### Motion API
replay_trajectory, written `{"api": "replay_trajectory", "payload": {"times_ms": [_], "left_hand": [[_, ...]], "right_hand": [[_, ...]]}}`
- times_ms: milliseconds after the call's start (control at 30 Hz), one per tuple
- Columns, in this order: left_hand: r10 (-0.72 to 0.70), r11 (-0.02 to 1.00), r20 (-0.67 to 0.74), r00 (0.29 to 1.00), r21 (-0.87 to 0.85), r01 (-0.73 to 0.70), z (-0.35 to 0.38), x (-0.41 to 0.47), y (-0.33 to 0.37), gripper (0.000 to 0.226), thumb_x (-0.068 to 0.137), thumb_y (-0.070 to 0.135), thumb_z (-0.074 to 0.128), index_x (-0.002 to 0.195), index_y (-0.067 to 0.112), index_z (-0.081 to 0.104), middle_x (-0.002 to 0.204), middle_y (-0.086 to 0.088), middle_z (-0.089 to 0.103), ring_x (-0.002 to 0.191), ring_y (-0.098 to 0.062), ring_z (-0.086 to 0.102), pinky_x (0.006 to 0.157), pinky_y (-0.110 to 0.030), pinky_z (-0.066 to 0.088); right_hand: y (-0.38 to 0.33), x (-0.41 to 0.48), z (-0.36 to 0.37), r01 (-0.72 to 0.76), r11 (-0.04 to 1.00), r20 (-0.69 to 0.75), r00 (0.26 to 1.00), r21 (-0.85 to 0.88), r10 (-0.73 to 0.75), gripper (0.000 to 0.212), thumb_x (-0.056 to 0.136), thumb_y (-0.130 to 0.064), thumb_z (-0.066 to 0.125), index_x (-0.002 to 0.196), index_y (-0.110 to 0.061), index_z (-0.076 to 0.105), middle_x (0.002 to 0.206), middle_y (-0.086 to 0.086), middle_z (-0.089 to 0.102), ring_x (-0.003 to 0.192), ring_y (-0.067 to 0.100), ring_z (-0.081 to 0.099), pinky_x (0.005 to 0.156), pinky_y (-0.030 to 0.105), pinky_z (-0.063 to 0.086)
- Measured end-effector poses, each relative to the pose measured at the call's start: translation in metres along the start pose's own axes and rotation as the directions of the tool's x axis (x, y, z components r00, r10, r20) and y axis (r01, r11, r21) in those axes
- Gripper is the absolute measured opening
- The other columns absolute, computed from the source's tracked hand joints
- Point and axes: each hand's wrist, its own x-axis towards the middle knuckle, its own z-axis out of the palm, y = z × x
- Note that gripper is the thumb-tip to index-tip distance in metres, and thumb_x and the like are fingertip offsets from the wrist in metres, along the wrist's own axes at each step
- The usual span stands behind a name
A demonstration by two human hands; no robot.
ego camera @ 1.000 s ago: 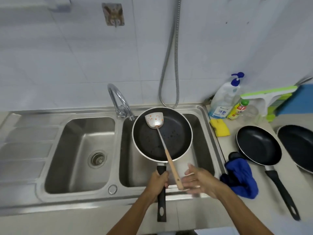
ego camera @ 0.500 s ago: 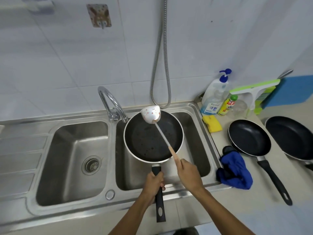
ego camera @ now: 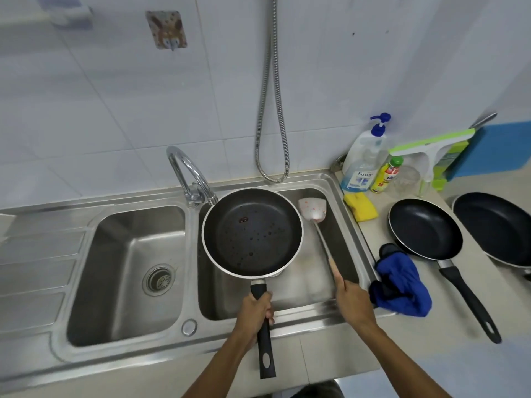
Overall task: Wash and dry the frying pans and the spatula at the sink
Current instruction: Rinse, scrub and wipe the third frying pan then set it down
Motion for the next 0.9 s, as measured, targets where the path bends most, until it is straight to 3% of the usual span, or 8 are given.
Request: {"api": "replay_trajectory", "payload": {"times_ms": [100,167,233,300,400,500,600,900], "left_hand": [[0.006,1.000,-0.008,1.000,0.010,-0.006,-0.002,-0.004,0.005,0.026,0.100,0.010,0.055,0.078,0.015,0.042,0.056,0.002,0.035,0.047,-0.012,0.036,0.045,-0.028,0.040],[0.007,1.000,-0.007,1.000,0.028,-0.006,-0.004,-0.007,0.006,0.024,0.101,0.011,0.055,0.080,0.014,0.043,0.056,0.002,0.035,0.047,-0.011,0.037,0.045,-0.027,0.041],[0.002,0.999,-0.012,1.000,0.041,-0.001,-0.006,-0.012,0.010,0.020,0.102,0.012,0.054,0.084,0.012,0.045,0.056,0.001,0.037,0.046,-0.011,0.039,0.046,-0.026,0.043],[-0.003,0.999,-0.024,1.000,0.039,0.004,-0.008,-0.014,0.014,0.020,0.103,0.012,0.053,0.084,0.012,0.046,0.056,0.000,0.038,0.045,-0.011,0.040,0.046,-0.026,0.043],[-0.017,1.000,-0.045,0.999,0.024,0.018,-0.007,-0.012,0.018,0.019,0.102,0.010,0.053,0.084,0.012,0.047,0.056,0.001,0.037,0.045,-0.010,0.039,0.043,-0.025,0.042],[-0.031,0.999,-0.059,0.998,0.013,0.032,-0.003,-0.011,0.018,0.024,0.102,0.008,0.053,0.080,0.013,0.045,0.055,0.002,0.037,0.044,-0.010,0.038,0.043,-0.024,0.041],[-0.033,0.999,-0.062,0.998,0.004,0.034,0.001,-0.009,0.016,0.025,0.102,0.008,0.053,0.079,0.013,0.043,0.053,0.002,0.036,0.043,-0.009,0.038,0.043,-0.024,0.040],[-0.086,0.995,-0.066,0.994,-0.058,0.082,0.016,0.000,0.015,0.023,0.101,0.011,0.055,0.082,0.012,0.043,0.054,0.002,0.037,0.044,-0.011,0.037,0.043,-0.025,0.039]], "right_hand": [[-0.017,0.024,0.008,0.085,0.979,0.079,0.994,-0.186,-0.071,0.056,0.107,-0.044,0.017,0.139,-0.019,0.056,0.081,0.009,0.064,0.065,0.018,0.050,0.070,0.032,0.047],[-0.024,0.044,0.015,0.046,0.969,0.108,0.994,-0.242,-0.020,0.059,0.107,-0.044,0.021,0.127,-0.008,0.063,0.081,0.009,0.063,0.068,0.021,0.052,0.072,0.033,0.051],[-0.029,0.058,0.022,0.054,0.952,0.116,0.993,-0.300,-0.019,0.049,0.107,-0.039,0.024,0.131,-0.017,0.060,0.083,0.005,0.062,0.068,0.019,0.053,0.072,0.032,0.051],[-0.029,0.070,0.030,0.069,0.943,0.135,0.991,-0.325,-0.026,0.042,0.107,-0.036,0.025,0.134,-0.025,0.055,0.101,0.009,0.066,0.079,0.024,0.056,0.077,0.034,0.051],[-0.020,0.082,0.041,-0.015,0.963,0.149,0.987,-0.268,0.057,0.046,0.106,-0.036,0.027,0.133,-0.018,0.059,0.103,0.011,0.064,0.081,0.024,0.052,0.074,0.032,0.046],[-0.015,0.082,0.048,-0.049,0.962,0.169,0.981,-0.270,0.098,0.047,0.106,-0.037,0.028,0.130,-0.013,0.060,0.112,0.016,0.067,0.091,0.030,0.062,0.075,0.032,0.045],[-0.015,0.079,0.047,-0.127,0.969,0.171,0.971,-0.212,0.165,0.050,0.106,-0.038,0.031,0.115,-0.001,0.064,0.113,0.019,0.067,0.100,0.033,0.065,0.077,0.034,0.048],[-0.017,0.085,0.039,-0.135,0.976,0.172,0.971,-0.169,0.164,0.043,0.104,-0.037,0.042,0.111,0.001,0.062,0.113,0.019,0.066,0.102,0.035,0.064,0.081,0.035,0.051]]}}
